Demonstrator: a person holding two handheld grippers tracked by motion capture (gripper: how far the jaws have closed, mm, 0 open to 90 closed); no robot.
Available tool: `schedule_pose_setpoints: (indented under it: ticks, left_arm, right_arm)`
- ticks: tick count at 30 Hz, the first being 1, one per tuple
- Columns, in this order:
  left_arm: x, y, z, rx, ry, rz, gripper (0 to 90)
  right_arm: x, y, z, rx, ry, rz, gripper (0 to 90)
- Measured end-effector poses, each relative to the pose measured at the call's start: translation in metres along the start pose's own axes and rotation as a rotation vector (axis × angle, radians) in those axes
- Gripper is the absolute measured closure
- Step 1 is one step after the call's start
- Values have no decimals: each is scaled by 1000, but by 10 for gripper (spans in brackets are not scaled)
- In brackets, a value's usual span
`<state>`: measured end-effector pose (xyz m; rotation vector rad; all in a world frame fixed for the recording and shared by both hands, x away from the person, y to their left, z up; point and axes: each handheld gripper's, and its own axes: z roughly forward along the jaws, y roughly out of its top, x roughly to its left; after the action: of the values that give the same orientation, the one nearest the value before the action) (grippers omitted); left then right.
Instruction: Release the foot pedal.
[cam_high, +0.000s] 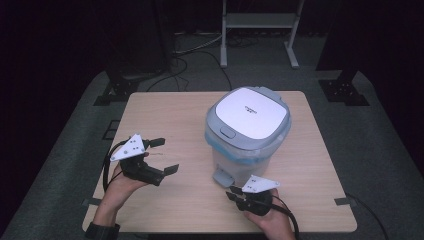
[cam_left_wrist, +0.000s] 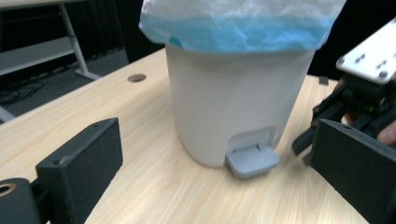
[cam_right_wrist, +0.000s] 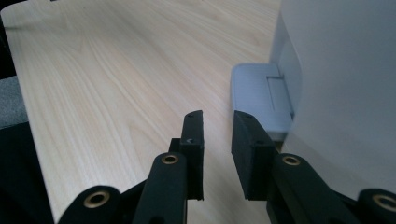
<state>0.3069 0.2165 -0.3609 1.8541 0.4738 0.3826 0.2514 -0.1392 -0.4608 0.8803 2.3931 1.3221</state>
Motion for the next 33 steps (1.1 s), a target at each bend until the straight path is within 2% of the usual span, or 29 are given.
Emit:
schedule_pose_setpoints:
  ticks: [4,6,8,14,20,21,27,32,33]
  left_arm:
    - [-5,-10,-4,30,9,11,16]
    - [-9,-21,-5,60,23,6,15]
    - [-10,-26,-6,67,21,-2,15]
    - [-17,-47,-13,112,47,-6,15]
    - [-20,-62,-12,155,60,-18,16]
    - [-22,-70,-9,192,76,-13,15]
    - [-25,-95,-2,309,104,-30,15]
    - [-26,-107,-1,353,118,-43,15]
    - [-27,-112,-1,372,123,-44,15]
  right_arm:
    - [-2,-4,-7,5,-10,15,726]
    - [-6,-9,-14,8,-19,25,717]
    - [-8,-11,-17,11,-21,33,714]
    - [-21,-25,-33,22,-61,59,693]
    - [-34,-32,-43,24,-97,84,674]
    - [-39,-34,-47,25,-115,88,667]
    - [-57,-43,-54,49,-160,117,612]
    - [-70,-51,-58,74,-187,149,568]
    - [-77,-56,-61,84,-207,169,540]
